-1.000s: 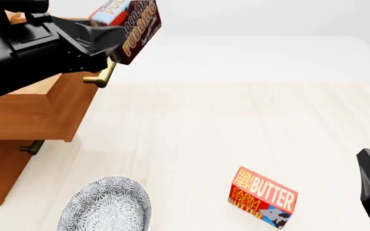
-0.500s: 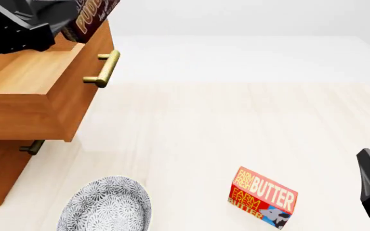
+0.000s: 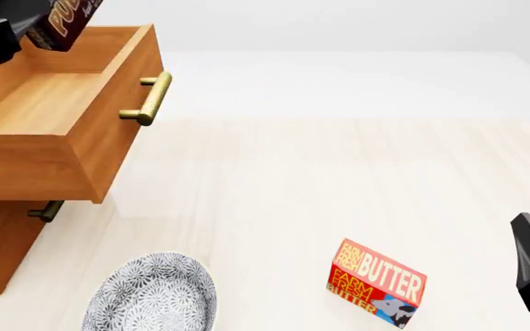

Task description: Put the chocolate pudding in the top drawer of the cabinet and close it.

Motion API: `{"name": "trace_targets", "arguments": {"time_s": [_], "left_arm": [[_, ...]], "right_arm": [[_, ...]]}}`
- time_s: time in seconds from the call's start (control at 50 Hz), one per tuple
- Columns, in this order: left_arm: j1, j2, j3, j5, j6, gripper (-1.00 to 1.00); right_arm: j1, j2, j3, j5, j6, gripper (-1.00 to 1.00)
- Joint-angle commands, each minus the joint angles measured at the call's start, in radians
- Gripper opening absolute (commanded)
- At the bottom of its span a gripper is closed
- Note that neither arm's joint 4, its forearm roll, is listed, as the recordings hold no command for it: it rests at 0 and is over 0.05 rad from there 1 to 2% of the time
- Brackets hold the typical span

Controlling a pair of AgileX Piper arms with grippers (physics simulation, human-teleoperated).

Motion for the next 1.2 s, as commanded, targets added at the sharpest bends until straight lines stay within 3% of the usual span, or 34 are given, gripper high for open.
{"name": "trace_targets", "arguments": {"time_s": [0.02,0.52,1.2], "left_arm": [[0.058,-0.006,0.007,0.01,0.019,-1.0],[0.173,0.004,0.017,0.053,0.013,-1.0],[0.265,0.119,-0.019,0.052,0.028,-1.0]], "right_arm": [[0.0,0.0,0.0,0.0,0.0,1.0],[0.0,0.0,0.0,0.0,0.0,1.0],[0.0,0.0,0.0,0.0,0.0,1.0]]}}
